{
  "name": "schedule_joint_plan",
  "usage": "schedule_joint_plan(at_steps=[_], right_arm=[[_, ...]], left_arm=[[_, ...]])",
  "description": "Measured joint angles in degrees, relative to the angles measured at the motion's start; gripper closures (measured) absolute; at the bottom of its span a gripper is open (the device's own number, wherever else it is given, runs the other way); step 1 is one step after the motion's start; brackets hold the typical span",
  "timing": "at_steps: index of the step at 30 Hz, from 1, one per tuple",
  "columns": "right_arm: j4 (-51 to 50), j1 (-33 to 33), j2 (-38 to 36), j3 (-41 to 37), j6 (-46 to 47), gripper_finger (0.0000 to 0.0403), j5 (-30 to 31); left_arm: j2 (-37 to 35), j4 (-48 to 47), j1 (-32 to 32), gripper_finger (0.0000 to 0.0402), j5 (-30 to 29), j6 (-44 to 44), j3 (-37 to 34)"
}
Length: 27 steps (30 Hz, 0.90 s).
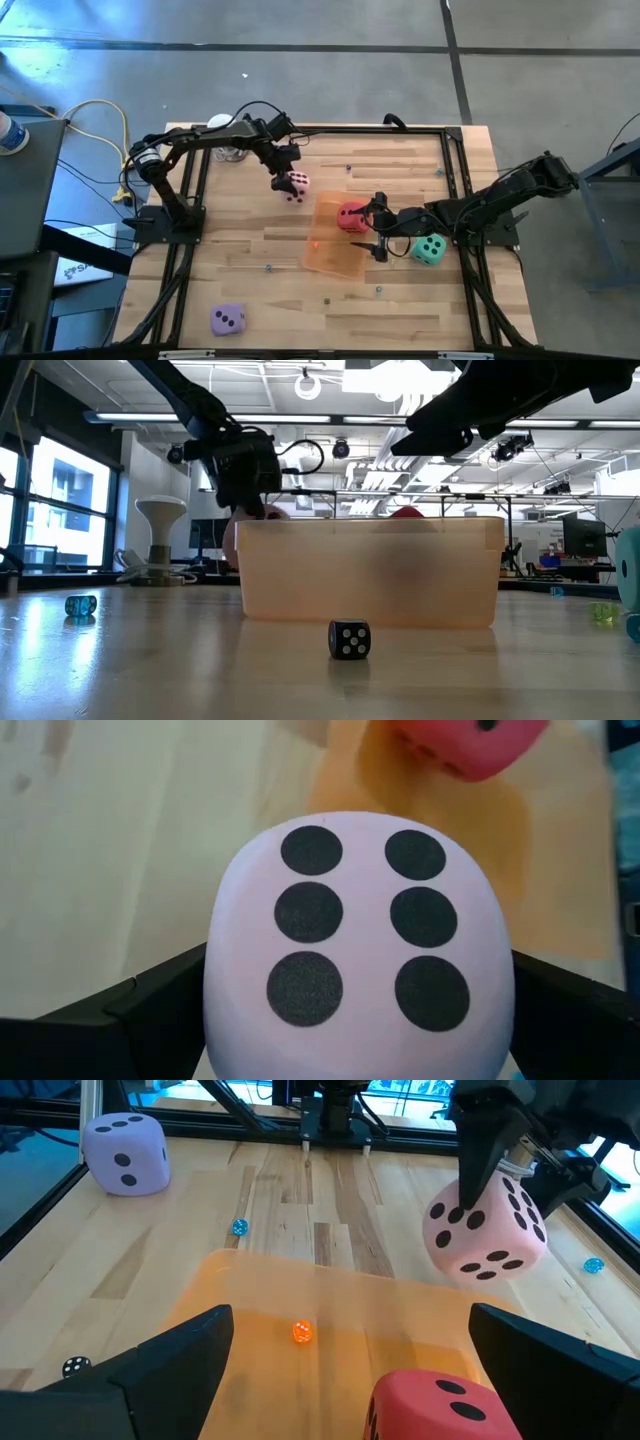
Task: Pick & Place Dice
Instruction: Put the large pink die into the orange bin
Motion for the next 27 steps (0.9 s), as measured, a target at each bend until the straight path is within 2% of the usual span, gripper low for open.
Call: schedule_joint_plan(at_steps=[4,9,13,15,17,21,27], right_arm=[[-0.02,0.01,0.0,0.0,0.0,0.0006,0.0],[0.0,-0.01,0.0,0.0,-0.02,0.0006,0.0],[0.02,-0.02,0.0,0.0,-0.18,0.0006,0.15],[0.0,-0.06,0.0,0.0,-0.22,0.0006,0.17],[0.02,-0.06,0.0,0.0,-0.29,0.0006,0.22],[0.04,-0.06,0.0,0.0,-0.33,0.0006,0.22],[0.03,-0.06,0.0,0.0,-0.31,0.0006,0.08]], left_arm=[[-0.62,0.77,0.34,0.0003,3.83,0.27,0.0],[-4.88,1.87,1.21,0.0003,8.4,0.29,0.04],[-8.43,7.42,0.24,0.0003,18.24,-0.98,0.09],[-9.01,11.5,-1.95,0.0003,20.59,-3.79,0.09],[-9.01,14.99,-4.85,0.0003,19.38,-6.0,0.09],[-8.75,18.83,-11.44,0.0002,10.4,-5.29,0.09],[-7.99,23.26,-18.29,0.0002,0.79,-4.36,0.08]])
